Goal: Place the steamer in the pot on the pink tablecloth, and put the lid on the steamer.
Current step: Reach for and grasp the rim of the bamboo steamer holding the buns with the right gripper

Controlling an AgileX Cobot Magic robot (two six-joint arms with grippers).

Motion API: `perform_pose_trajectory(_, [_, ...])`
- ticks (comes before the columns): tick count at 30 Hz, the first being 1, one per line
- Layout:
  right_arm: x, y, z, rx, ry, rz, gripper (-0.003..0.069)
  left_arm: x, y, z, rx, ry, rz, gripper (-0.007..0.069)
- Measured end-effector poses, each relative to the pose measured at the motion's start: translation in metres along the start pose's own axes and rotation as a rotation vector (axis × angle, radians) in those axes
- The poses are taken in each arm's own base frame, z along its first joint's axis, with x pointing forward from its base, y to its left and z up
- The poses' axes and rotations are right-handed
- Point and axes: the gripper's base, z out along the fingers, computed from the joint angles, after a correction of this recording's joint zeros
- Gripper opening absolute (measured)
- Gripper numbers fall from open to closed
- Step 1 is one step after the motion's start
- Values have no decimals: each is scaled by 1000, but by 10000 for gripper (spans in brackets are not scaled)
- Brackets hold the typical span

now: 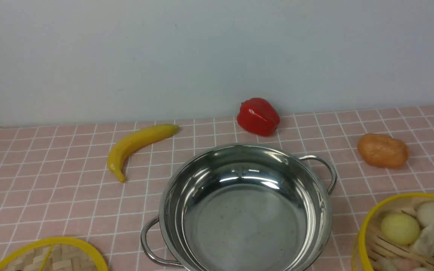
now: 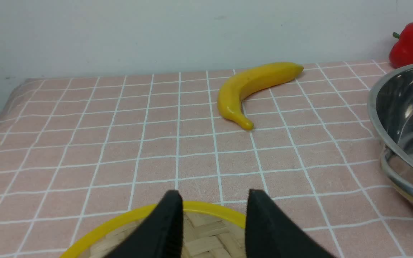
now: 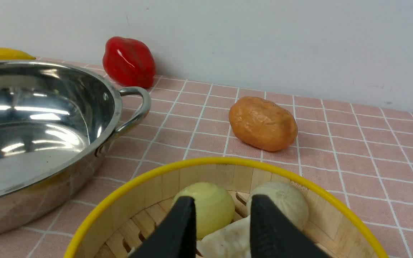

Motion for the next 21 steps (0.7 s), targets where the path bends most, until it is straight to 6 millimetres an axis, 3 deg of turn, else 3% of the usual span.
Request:
perform_pose_trajectory(14, [0, 0, 0, 1, 0, -2, 240, 0, 0, 0, 0, 0, 0, 243])
perform_pose_trajectory(21, [0, -3, 0, 32, 1, -136, 240, 0, 0, 0, 0, 0, 0, 243])
